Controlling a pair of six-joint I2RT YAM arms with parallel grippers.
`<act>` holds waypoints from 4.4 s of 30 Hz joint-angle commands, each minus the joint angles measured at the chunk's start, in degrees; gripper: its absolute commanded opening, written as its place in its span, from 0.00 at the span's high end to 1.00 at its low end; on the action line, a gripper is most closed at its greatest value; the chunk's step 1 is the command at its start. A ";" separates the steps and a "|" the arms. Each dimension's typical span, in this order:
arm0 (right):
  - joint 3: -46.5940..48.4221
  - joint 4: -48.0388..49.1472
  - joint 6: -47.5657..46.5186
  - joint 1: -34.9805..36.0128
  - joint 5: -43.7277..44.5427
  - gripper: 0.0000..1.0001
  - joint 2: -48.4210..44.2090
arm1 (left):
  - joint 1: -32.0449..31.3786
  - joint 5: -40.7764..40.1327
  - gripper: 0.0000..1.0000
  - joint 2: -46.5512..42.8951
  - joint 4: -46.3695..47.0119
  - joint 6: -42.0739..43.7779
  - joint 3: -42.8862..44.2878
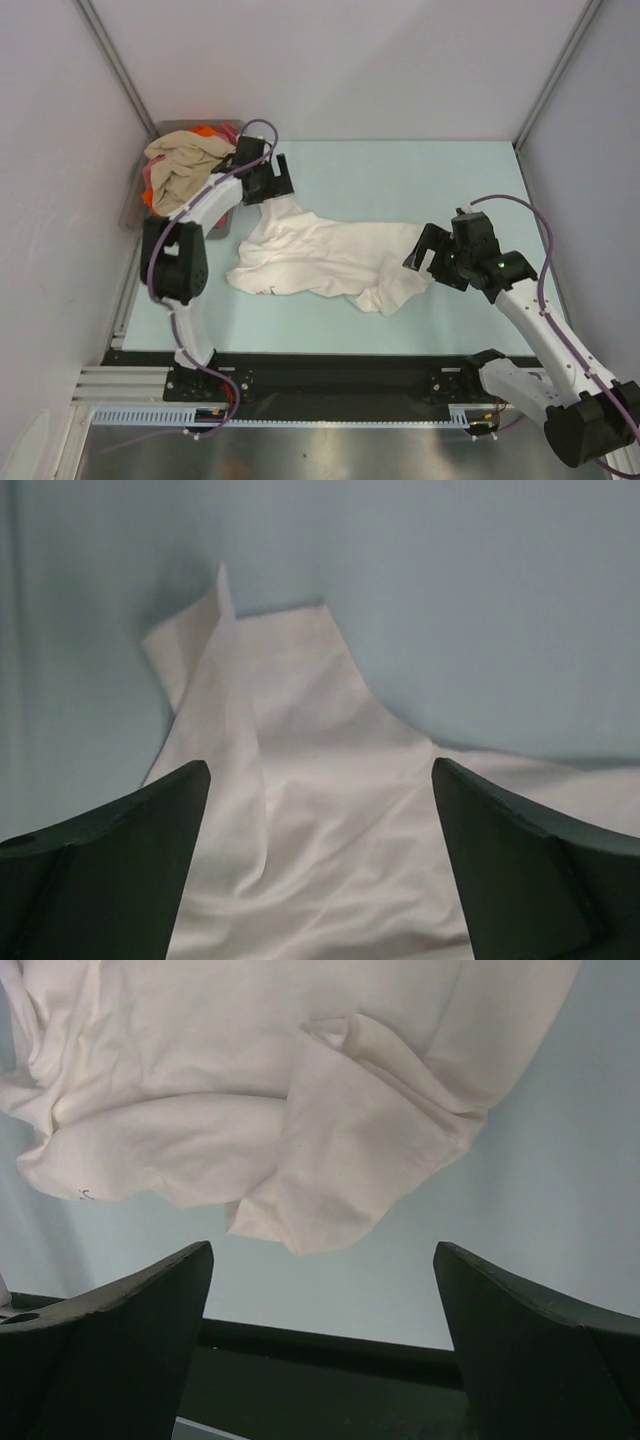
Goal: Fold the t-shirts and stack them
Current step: Flatten the tshirt out
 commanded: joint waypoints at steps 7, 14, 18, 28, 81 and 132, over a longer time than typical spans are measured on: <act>0.34 2.99 -4.69 0.00 -1.33 0.00 3.64 | -0.09 -9.96 0.01 21.46 -8.70 -1.44 24.09; 1.75 3.34 -5.92 -0.70 -1.07 0.00 6.80 | -0.09 -10.40 0.57 26.13 -9.84 -1.62 27.18; 3.76 3.42 -6.45 -2.89 1.39 0.00 8.91 | -0.09 -9.43 1.00 22.80 -11.50 -0.56 25.96; 10.09 7.03 -6.36 -21.35 -3.44 0.03 23.83 | -0.17 -4.25 1.00 -9.88 -11.51 3.04 2.76; 42.35 2.37 -11.54 -20.56 -2.65 1.00 14.48 | 0.35 -0.03 1.00 -45.39 -10.98 7.96 7.13; 45.99 17.22 -14.54 -22.94 12.82 0.00 53.32 | 3.96 9.20 0.00 27.10 6.16 4.09 49.43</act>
